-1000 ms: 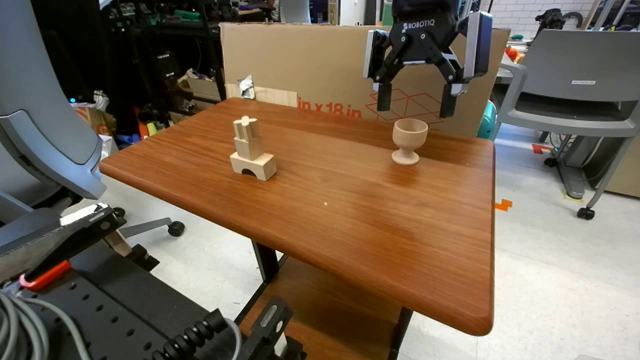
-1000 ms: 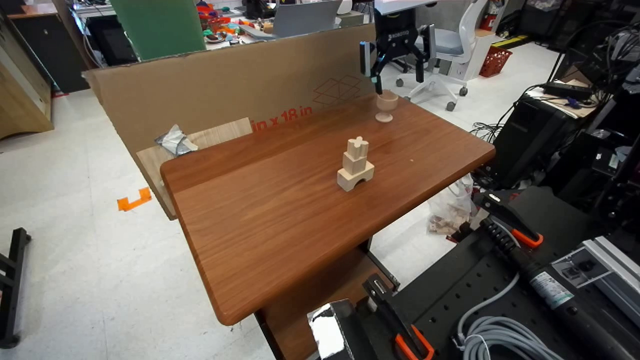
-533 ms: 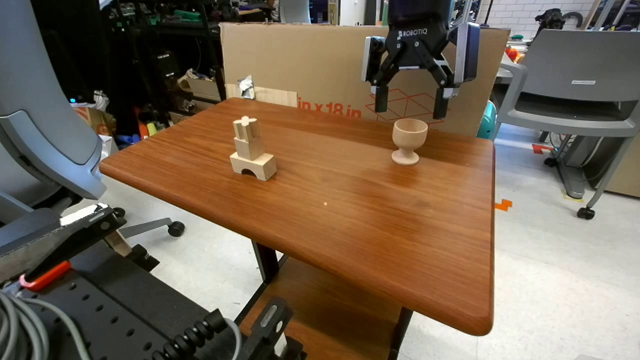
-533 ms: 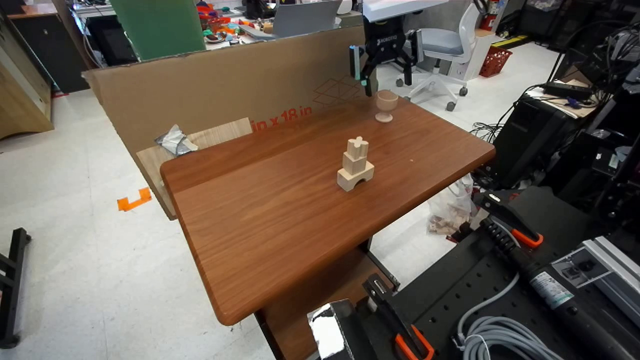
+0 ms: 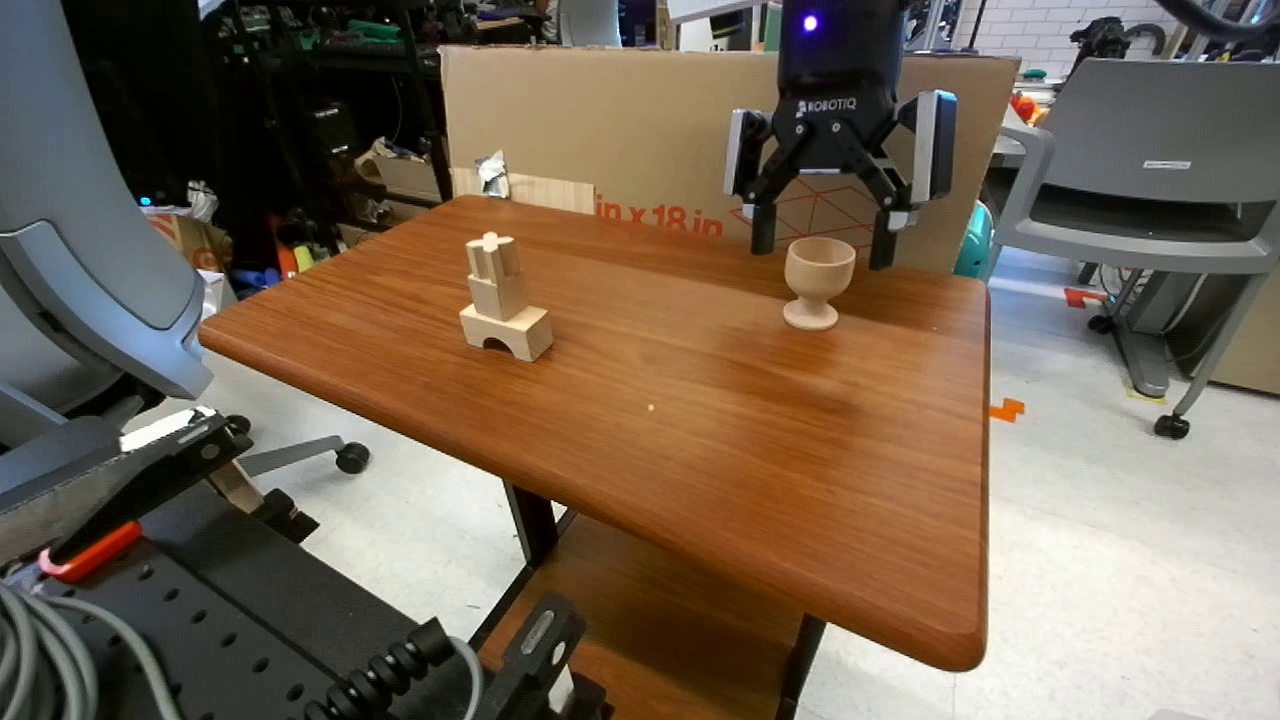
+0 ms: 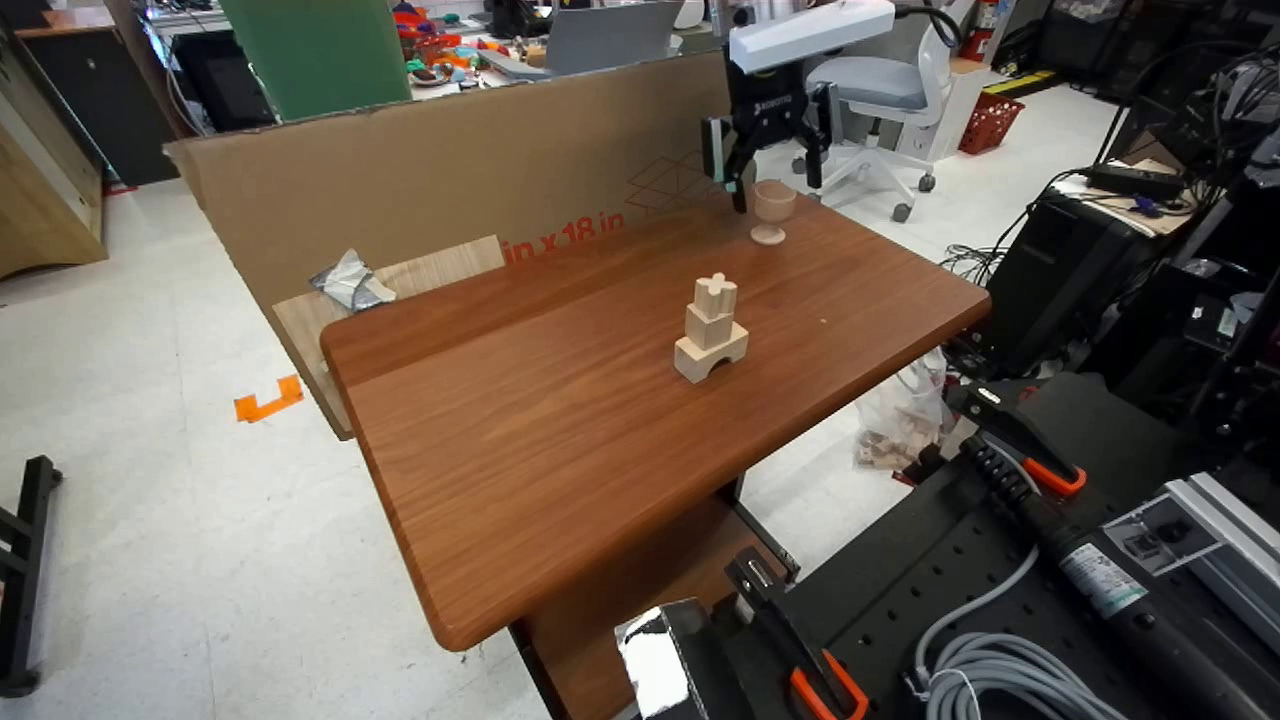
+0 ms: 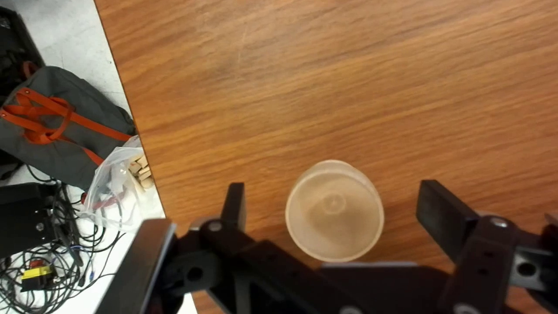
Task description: Pick up the wooden wine cup from the table and put it on top of the stack of wooden blocks.
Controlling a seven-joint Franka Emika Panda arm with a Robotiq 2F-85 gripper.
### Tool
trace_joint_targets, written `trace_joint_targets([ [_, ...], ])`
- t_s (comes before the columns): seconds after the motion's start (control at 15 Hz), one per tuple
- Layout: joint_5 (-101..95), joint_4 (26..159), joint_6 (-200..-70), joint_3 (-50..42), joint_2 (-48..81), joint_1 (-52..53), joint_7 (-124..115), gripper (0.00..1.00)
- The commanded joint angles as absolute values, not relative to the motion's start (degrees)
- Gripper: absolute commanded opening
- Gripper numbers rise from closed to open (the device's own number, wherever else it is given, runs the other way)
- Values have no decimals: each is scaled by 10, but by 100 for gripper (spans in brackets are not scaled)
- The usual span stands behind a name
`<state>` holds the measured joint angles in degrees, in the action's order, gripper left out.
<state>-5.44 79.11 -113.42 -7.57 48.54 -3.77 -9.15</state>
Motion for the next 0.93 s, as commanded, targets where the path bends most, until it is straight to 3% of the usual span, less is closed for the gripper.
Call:
trace_joint_targets([
  [0.0,-68,749,-1099,-80,511,-36,-82,74],
  [0.4,-63,746,-1078,-77,504,-35,-82,29],
  [0.87,-63,856,-1126,-72,408,-29,-80,29],
])
